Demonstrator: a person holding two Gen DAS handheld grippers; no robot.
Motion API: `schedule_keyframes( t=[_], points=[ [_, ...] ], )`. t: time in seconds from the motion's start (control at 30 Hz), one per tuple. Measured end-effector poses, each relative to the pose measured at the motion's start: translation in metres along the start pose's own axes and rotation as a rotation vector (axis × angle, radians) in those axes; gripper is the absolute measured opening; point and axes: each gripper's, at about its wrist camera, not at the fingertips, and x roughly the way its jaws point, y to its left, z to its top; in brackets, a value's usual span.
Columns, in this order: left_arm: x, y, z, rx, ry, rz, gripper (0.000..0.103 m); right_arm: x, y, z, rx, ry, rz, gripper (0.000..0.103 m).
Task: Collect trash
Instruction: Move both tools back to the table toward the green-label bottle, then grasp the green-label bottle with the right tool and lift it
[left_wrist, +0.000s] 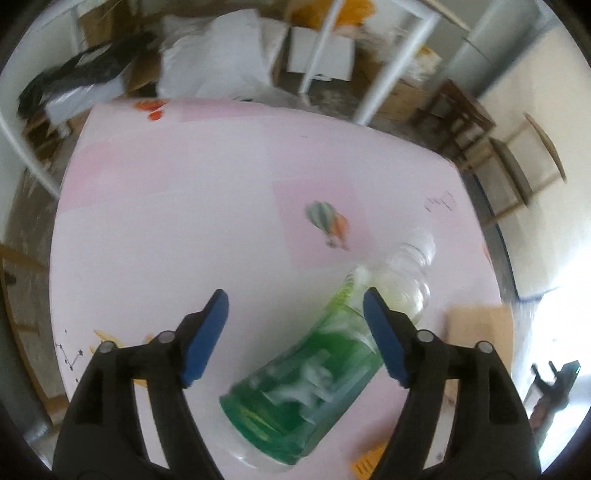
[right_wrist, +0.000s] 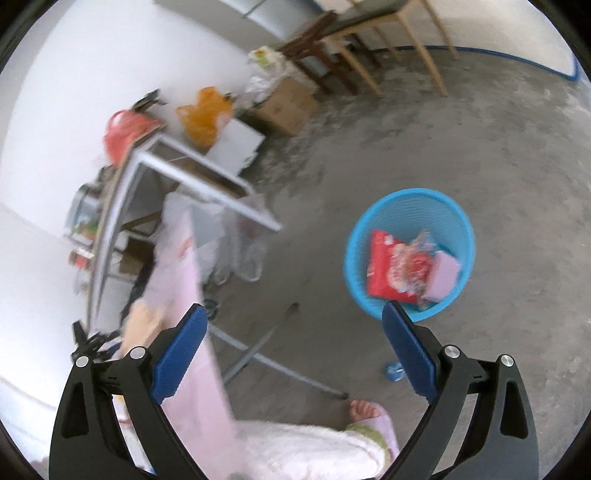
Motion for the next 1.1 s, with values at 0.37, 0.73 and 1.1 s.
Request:
schedule_keyframes(
  t=[0.37,0.73,1.1],
  points=[
    [-0.018,-0.04,-0.045,0.068,-0.027,-0.071,0.08,-0.004,0.136,-0.058,-0.386,0.094,0.117,0.093],
    [-0.059,-0.005,-0.118,-0.147,-0.275,-0.093,0.08,0.081,0.325,-0.066,-0.512,0.471,0.372,0.093],
    [-0.043,0.022,-0.122,-0.26,-0.309,-0.099,0.08,0.244,0.383,-0.102,-0.211,0.847,0.119,0.087]
  ],
)
